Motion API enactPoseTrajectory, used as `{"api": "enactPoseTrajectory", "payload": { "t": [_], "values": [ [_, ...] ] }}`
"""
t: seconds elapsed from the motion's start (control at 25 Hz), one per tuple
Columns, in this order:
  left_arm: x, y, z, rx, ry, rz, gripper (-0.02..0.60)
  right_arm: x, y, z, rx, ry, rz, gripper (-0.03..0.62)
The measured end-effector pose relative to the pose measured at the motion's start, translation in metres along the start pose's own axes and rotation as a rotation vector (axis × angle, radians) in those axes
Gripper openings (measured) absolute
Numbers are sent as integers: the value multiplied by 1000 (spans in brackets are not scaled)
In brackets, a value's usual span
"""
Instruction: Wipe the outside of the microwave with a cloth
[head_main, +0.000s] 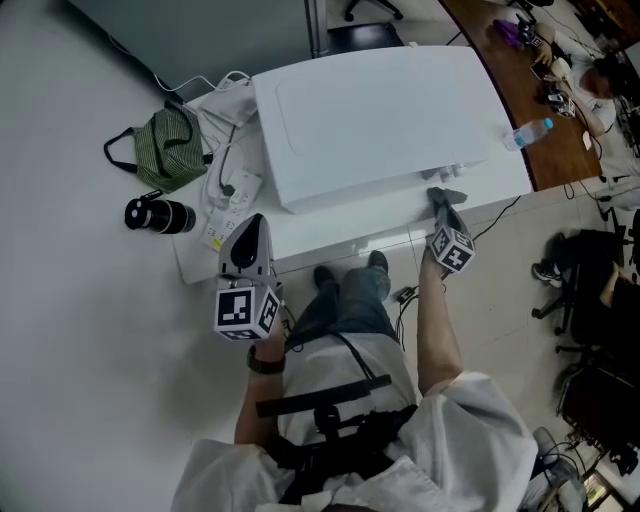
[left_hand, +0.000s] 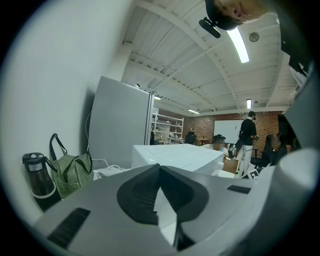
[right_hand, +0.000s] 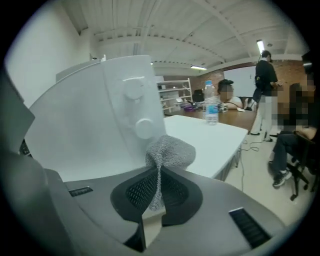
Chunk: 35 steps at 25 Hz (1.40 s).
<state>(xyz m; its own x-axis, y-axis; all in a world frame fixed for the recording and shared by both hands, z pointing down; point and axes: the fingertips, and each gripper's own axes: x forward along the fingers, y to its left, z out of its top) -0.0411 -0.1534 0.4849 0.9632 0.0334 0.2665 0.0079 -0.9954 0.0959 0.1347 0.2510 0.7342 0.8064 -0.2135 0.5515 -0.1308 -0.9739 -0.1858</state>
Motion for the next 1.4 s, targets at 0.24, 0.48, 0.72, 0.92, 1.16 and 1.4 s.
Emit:
{"api": "enactPoseTrajectory", "payload": {
  "t": [0.24, 0.48, 0.72, 0.92, 1.16, 1.4],
  "values": [
    [-14, 16, -3, -13, -2, 42, 28, 29, 123, -32, -152, 107, 242, 21],
    [-35, 46, -7, -43, -9, 118, 28, 6, 264, -81, -345, 202, 525, 21],
    [-69, 81, -13, -97, -37, 226, 28, -67, 427, -124, -590, 239, 923, 21],
    [-112, 114, -2, -165, -84, 287, 28, -160, 499, -134, -1103, 290, 1130, 21],
    [-166, 148, 25, -230, -208, 326, 28, -241, 508, -67, -1647, 528, 1206, 21],
    [-189, 147, 35, -249, -264, 275, 28, -219, 523, 0, -1776, 892, 1179, 21]
  ]
}}
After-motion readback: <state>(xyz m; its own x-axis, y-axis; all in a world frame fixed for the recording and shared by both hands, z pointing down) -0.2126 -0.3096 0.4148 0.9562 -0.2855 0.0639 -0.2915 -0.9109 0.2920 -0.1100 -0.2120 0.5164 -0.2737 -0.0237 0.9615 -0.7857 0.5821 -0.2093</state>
